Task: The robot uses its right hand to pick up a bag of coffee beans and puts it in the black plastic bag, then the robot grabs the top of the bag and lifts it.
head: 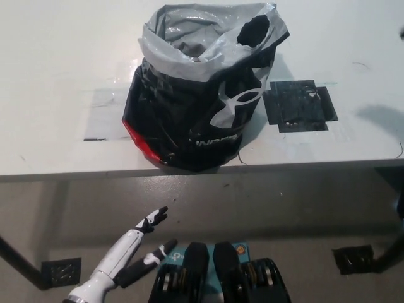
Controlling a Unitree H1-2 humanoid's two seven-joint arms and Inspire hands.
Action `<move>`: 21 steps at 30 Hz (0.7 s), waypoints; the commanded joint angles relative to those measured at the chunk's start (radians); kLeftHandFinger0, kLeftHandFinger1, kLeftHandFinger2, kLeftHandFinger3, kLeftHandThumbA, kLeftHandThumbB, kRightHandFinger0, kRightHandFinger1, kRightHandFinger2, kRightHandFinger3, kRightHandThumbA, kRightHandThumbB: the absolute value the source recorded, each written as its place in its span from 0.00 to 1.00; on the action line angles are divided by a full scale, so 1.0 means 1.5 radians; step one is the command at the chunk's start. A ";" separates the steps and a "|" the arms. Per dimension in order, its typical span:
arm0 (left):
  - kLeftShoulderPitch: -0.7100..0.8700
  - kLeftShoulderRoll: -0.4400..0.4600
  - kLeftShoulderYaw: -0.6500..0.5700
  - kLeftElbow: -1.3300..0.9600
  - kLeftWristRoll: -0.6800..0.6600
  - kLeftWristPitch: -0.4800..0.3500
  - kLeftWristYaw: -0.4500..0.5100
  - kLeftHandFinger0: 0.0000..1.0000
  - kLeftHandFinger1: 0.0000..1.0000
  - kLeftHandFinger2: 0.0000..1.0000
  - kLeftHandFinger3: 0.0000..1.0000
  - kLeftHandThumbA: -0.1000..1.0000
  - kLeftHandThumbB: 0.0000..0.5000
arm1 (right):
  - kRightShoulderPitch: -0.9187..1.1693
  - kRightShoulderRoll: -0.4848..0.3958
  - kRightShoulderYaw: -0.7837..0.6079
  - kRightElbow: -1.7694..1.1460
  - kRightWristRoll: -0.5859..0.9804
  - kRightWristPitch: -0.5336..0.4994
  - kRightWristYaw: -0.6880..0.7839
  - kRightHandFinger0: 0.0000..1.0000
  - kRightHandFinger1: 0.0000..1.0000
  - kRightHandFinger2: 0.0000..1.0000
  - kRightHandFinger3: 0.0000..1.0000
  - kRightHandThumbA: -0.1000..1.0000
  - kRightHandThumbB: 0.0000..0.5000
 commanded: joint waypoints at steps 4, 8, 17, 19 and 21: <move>-0.083 -0.020 0.077 0.017 -0.164 -0.036 -0.006 1.00 1.00 1.00 1.00 1.00 0.57 | 0.387 0.069 -0.302 -0.443 0.448 -0.031 -0.306 1.00 1.00 1.00 1.00 0.95 0.89; -0.095 -0.021 0.086 0.024 -0.178 -0.042 -0.010 1.00 1.00 1.00 1.00 1.00 0.64 | 0.548 0.211 -0.237 -0.443 0.389 -0.153 -0.323 1.00 1.00 1.00 1.00 0.97 0.80; -0.101 -0.018 0.091 0.034 -0.192 -0.061 -0.022 1.00 1.00 1.00 1.00 1.00 0.55 | 0.655 0.398 -0.162 -0.300 0.226 -0.224 -0.315 1.00 1.00 1.00 1.00 1.00 0.73; -0.099 -0.016 0.090 0.037 -0.194 -0.070 -0.024 1.00 1.00 1.00 1.00 1.00 0.53 | 0.655 0.416 -0.153 -0.247 0.208 -0.263 -0.322 1.00 1.00 1.00 1.00 1.00 0.68; -0.094 -0.016 0.088 0.037 -0.198 -0.074 -0.026 1.00 1.00 1.00 1.00 1.00 0.54 | 0.651 0.431 -0.142 -0.180 0.193 -0.311 -0.329 1.00 1.00 1.00 1.00 1.00 0.53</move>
